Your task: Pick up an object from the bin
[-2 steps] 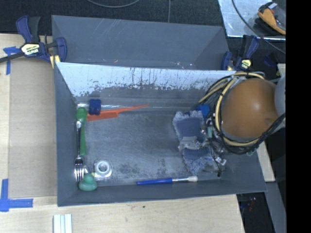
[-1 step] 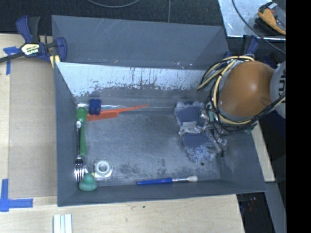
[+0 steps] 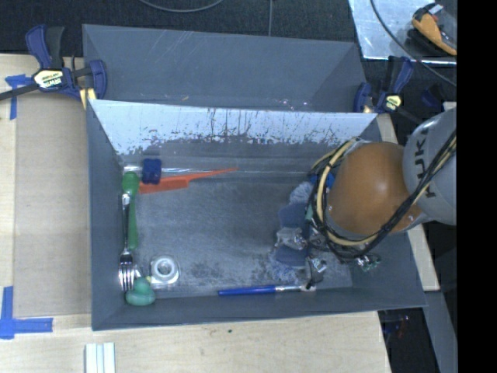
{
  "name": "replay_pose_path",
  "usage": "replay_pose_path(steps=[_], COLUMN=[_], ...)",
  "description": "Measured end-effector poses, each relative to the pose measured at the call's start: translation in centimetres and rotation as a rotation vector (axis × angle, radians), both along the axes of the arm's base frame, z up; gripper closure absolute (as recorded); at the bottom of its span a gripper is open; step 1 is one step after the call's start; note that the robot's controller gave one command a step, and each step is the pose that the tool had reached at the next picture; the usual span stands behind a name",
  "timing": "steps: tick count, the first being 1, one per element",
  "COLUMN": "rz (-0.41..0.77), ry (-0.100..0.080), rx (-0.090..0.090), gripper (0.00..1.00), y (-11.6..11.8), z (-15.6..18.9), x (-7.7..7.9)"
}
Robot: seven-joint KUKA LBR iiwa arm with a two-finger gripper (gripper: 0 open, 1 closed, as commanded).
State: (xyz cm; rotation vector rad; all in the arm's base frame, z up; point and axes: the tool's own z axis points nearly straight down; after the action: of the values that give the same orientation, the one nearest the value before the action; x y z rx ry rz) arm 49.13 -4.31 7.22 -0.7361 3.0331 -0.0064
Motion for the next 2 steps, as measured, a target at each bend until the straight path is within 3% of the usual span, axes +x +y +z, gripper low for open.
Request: replay_pose_path(steps=[2], rz=[0.002], ry=[-0.002], rx=[0.000], gripper=[1.00], y=[-0.03], z=[0.59], x=[0.02])
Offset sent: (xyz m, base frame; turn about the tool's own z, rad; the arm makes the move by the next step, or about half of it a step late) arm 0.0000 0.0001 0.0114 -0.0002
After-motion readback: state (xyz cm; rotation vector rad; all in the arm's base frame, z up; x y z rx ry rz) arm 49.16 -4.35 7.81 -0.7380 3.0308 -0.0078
